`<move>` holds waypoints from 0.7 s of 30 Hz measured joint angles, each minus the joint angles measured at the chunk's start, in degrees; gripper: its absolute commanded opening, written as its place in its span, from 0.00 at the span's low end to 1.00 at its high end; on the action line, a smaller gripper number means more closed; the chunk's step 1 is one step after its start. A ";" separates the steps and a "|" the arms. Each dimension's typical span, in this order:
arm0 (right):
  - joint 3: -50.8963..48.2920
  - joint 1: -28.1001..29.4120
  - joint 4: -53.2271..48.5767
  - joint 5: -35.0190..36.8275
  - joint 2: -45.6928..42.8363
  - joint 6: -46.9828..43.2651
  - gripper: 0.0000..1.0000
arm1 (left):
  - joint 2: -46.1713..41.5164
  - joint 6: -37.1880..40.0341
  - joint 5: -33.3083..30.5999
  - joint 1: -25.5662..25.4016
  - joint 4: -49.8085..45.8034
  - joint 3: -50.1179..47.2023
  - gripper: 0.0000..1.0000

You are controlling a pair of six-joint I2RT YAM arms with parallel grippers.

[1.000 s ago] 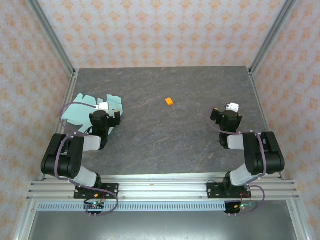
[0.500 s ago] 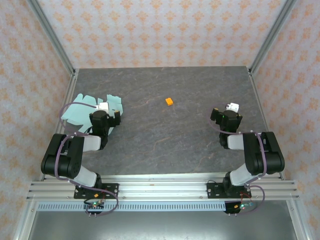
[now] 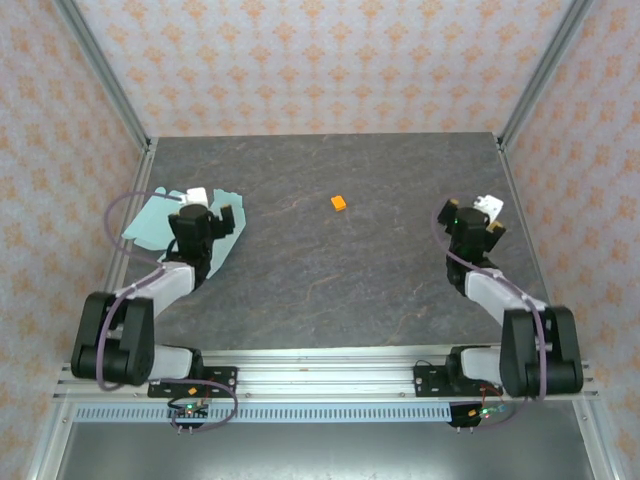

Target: Fold the paper box

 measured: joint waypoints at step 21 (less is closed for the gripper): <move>12.63 12.66 -21.49 -15.76 1.03 15.74 0.95 | 14.71 -16.24 -0.76 -10.88 -44.81 21.29 0.83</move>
